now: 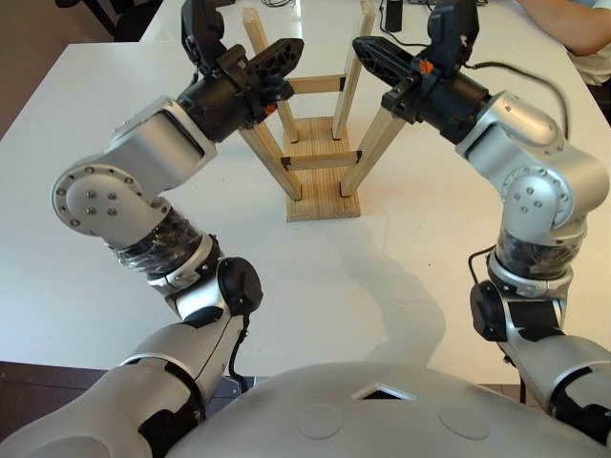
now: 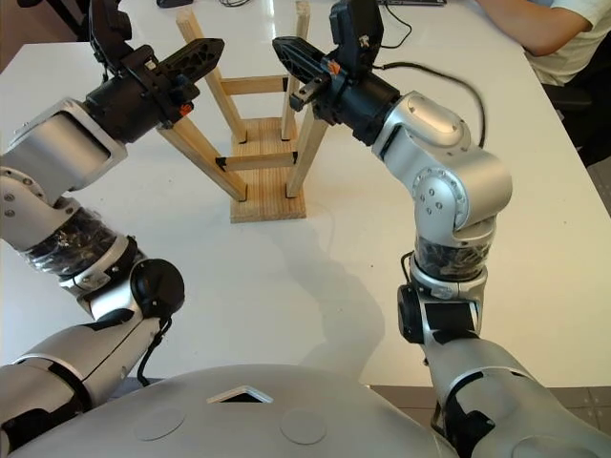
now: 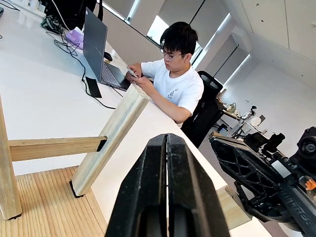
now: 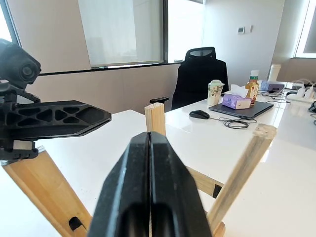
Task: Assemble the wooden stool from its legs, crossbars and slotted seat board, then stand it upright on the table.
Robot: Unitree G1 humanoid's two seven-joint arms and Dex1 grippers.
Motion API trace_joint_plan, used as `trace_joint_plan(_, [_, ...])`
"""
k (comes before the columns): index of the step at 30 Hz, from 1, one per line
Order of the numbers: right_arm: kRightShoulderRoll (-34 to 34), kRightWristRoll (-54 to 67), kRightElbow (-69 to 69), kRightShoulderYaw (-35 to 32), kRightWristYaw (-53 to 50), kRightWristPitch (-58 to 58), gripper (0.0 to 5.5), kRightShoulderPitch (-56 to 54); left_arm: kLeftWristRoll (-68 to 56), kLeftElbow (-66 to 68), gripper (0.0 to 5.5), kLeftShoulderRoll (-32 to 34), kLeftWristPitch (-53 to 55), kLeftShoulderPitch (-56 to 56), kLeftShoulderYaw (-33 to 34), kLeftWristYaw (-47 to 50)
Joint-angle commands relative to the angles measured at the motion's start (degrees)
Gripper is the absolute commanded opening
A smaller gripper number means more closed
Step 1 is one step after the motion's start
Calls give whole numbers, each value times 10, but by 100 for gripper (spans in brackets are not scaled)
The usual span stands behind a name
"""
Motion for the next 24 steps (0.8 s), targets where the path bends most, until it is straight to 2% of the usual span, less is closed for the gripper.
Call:
trace_joint_plan(1, [5, -9, 43, 52, 0, 24, 0, 48, 51, 55, 2, -6, 13, 119, -62, 2])
trace_joint_plan(7, [7, -3, 52, 43, -8, 11, 0, 36, 34, 68, 2, 12, -62, 100, -72, -4])
trace_joint_plan(9, [21, 25, 44, 0, -18, 2, 0, 11, 38, 45, 2, 28, -118, 77, -66, -7])
trace_joint_plan(11, [19, 85, 38, -81, -23, -6, 0, -35, -1, -3, 2, 50, -201, 29, -19, -5])
trace_joint_plan(13, [-24, 91, 86, -134, -16, -31, 0, -73, -72, -22, 2, 107, -254, -5, 42, -14])
trace_joint_plan(15, [-77, 24, 155, -101, 16, -81, 0, -66, -117, -23, 2, 166, -274, 7, 73, -51])
trace_joint_plan(17, [-110, -46, 235, -37, 68, -154, 0, -31, -106, -12, 2, 221, -275, 55, 69, -96])
trace_joint_plan(20, [-126, -105, 310, 42, 158, -255, 0, 23, -2, 22, 2, 286, -307, 194, 5, -220])
trace_joint_plan(24, [-117, -106, 325, 78, 250, -328, 0, 57, 146, 73, 2, 322, -393, 415, -103, -366])
